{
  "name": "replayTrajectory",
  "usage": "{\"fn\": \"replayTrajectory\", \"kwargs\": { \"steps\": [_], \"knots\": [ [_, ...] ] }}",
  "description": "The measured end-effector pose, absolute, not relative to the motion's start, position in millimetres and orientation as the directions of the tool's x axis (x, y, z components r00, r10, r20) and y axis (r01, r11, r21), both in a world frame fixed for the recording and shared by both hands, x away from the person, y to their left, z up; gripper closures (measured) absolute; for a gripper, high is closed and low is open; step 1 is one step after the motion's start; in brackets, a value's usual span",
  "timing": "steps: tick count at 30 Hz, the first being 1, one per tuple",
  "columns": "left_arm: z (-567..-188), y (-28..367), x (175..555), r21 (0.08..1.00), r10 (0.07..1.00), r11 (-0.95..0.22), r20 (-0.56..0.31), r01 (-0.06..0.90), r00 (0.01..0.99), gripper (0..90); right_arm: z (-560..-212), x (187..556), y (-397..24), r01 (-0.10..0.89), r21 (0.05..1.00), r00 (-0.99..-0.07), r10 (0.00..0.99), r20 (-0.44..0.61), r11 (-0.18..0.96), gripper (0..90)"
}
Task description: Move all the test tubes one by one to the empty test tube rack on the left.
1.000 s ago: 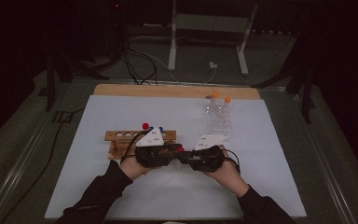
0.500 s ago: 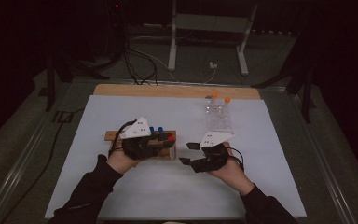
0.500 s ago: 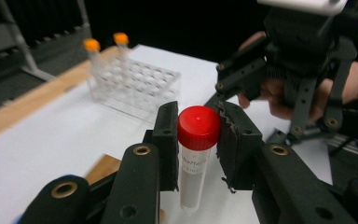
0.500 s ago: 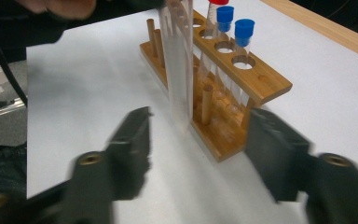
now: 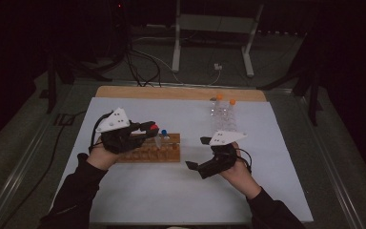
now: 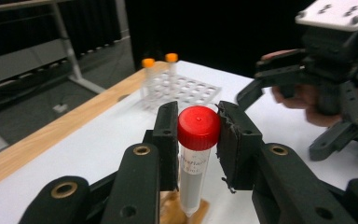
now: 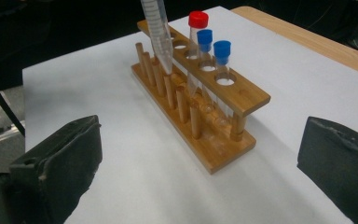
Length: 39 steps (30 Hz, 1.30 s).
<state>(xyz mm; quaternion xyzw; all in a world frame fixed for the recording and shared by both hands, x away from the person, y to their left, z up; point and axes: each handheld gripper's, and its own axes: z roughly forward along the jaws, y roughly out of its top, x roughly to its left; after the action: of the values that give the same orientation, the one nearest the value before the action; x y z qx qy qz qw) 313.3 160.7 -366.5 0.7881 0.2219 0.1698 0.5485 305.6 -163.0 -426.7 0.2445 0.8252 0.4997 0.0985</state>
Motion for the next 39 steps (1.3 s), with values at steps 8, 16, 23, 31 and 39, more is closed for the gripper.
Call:
{"fn": "replayTrajectory", "kwargs": {
  "steps": [8,16,23,31,39],
  "knots": [
    [-364,186,320,0.939,0.609,-0.298,0.046,0.174,0.792,71.3,-424,305,-167,0.297,0.883,-0.855,0.514,0.077,0.362,0.0],
    [-373,196,330,0.935,0.658,-0.303,0.067,0.183,0.75,71.4,-424,305,-168,0.296,0.886,-0.854,0.515,0.078,0.356,0.0],
    [-383,198,337,0.928,0.682,-0.308,0.061,0.21,0.729,71.3,-425,305,-168,0.297,0.886,-0.856,0.511,0.081,0.357,0.0],
    [-398,204,347,0.922,0.694,-0.288,0.015,0.258,0.72,71.3,-425,305,-168,0.293,0.884,-0.856,0.511,0.073,0.365,0.0],
    [-417,202,355,0.907,0.685,-0.283,-0.036,0.311,0.727,71.4,-424,305,-169,0.293,0.886,-0.855,0.512,0.076,0.359,0.0]
  ]
}}
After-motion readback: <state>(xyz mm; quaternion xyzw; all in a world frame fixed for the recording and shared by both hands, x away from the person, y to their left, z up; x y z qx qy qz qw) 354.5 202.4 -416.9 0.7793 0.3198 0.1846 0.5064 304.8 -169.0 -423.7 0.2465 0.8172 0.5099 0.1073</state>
